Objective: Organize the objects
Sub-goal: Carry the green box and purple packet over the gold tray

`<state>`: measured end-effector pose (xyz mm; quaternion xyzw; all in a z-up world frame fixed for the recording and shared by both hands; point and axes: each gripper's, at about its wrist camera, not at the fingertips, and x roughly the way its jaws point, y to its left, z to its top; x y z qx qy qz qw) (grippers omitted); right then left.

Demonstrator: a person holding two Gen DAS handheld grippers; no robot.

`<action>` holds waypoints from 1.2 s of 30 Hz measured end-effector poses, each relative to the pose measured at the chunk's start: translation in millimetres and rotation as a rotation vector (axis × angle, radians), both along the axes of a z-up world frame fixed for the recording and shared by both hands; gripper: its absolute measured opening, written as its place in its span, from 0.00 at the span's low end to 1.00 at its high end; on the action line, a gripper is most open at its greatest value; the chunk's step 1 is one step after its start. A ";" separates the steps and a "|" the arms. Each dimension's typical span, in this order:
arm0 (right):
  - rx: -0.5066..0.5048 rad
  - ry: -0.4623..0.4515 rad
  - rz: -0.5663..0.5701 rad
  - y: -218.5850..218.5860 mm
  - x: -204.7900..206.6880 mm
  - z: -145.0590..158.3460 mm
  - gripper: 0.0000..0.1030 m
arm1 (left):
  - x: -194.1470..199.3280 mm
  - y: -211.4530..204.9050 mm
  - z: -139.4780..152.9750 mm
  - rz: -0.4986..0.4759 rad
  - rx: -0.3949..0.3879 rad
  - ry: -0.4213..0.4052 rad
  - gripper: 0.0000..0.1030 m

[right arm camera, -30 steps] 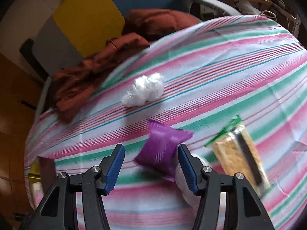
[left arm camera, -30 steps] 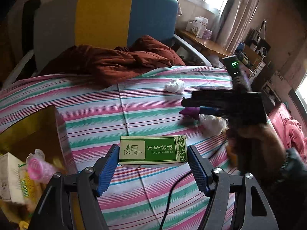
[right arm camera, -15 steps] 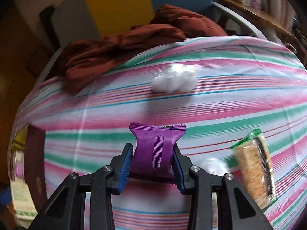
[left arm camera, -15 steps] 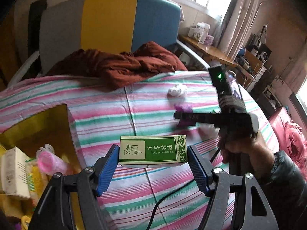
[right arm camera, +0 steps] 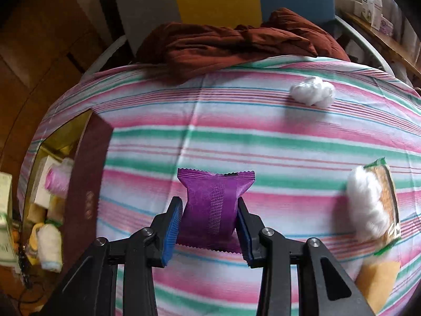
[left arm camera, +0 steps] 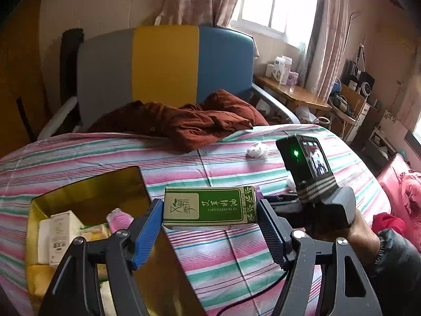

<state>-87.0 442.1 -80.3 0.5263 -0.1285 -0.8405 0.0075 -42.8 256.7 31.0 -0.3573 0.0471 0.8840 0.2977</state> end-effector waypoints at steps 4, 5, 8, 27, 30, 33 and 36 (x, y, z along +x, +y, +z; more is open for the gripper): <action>-0.006 0.009 0.008 -8.7 8.1 3.2 0.38 | 7.2 -12.1 4.7 0.013 0.006 0.019 0.70; -0.009 0.014 0.009 -11.5 10.4 5.0 0.38 | 8.8 -15.0 5.5 0.015 0.007 0.023 0.70; -0.024 0.031 0.009 -19.2 20.1 10.9 0.38 | 14.8 -24.1 7.0 0.023 0.012 0.031 0.70; -0.126 0.123 0.019 -71.5 68.8 33.7 0.38 | 30.9 -82.9 -5.7 0.094 0.021 0.016 0.70; -0.136 0.141 0.025 -78.4 73.8 39.3 0.38 | 31.8 -89.0 -7.1 0.101 0.023 0.014 0.70; -0.144 0.163 0.037 -87.0 78.0 46.8 0.38 | 31.1 -96.1 -8.9 0.114 0.029 0.008 0.70; -0.145 0.181 0.057 -97.0 81.1 53.6 0.38 | 30.1 -107.0 -10.4 0.128 0.037 0.003 0.70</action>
